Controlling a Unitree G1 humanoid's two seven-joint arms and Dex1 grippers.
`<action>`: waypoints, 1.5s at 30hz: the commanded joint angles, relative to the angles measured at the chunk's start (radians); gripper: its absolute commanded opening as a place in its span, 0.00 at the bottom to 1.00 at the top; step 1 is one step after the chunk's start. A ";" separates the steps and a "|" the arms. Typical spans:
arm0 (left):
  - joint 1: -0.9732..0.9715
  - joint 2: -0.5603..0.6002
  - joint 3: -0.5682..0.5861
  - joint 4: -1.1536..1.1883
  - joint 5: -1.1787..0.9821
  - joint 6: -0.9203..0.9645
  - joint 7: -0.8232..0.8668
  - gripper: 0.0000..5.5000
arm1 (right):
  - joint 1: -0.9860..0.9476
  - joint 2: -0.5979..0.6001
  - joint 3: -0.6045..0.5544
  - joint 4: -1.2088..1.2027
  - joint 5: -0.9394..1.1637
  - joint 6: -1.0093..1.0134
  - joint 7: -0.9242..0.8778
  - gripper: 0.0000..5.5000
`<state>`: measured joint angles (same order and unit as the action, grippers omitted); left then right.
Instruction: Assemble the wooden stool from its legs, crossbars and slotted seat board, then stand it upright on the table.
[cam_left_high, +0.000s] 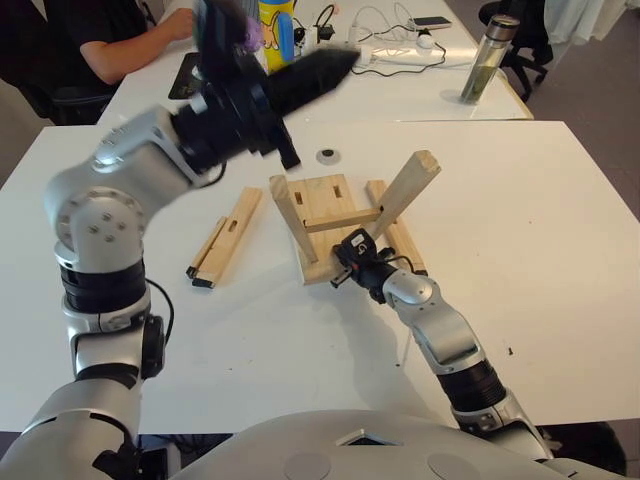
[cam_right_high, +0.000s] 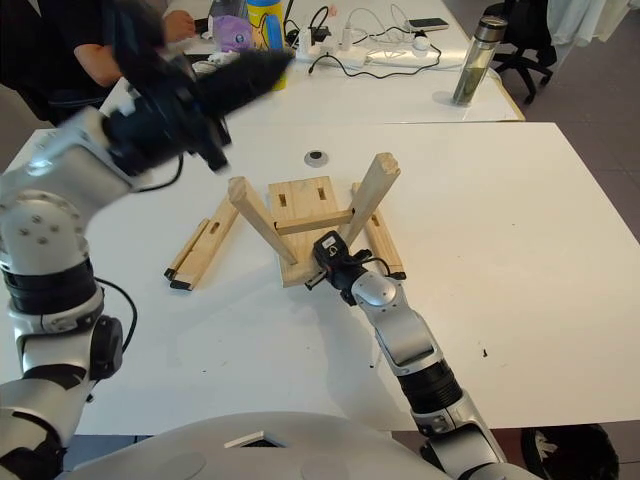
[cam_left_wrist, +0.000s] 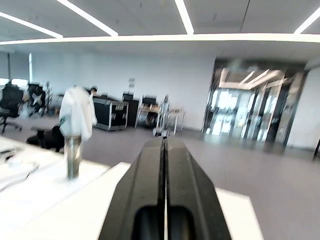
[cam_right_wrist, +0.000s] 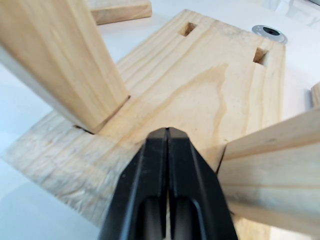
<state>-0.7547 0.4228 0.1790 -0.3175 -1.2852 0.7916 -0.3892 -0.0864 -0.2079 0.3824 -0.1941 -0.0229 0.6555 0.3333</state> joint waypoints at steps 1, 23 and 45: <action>-0.065 0.048 0.037 0.030 -0.038 0.025 0.016 0.00 | 0.122 -0.009 0.070 0.129 0.021 0.119 0.046 0.00; 0.096 0.015 -0.192 0.022 0.769 -0.341 0.058 0.00 | 0.096 0.037 0.056 0.179 0.026 0.108 0.036 0.00; 0.906 -0.091 -0.124 -0.448 1.017 -0.284 0.305 0.00 | 0.248 -0.123 -0.218 -0.498 0.386 0.075 0.194 0.00</action>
<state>0.0846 0.3223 0.0679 -0.7197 -0.2699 0.4583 -0.0729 0.1066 -0.2587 0.2161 -0.5881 0.2622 0.6174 0.4734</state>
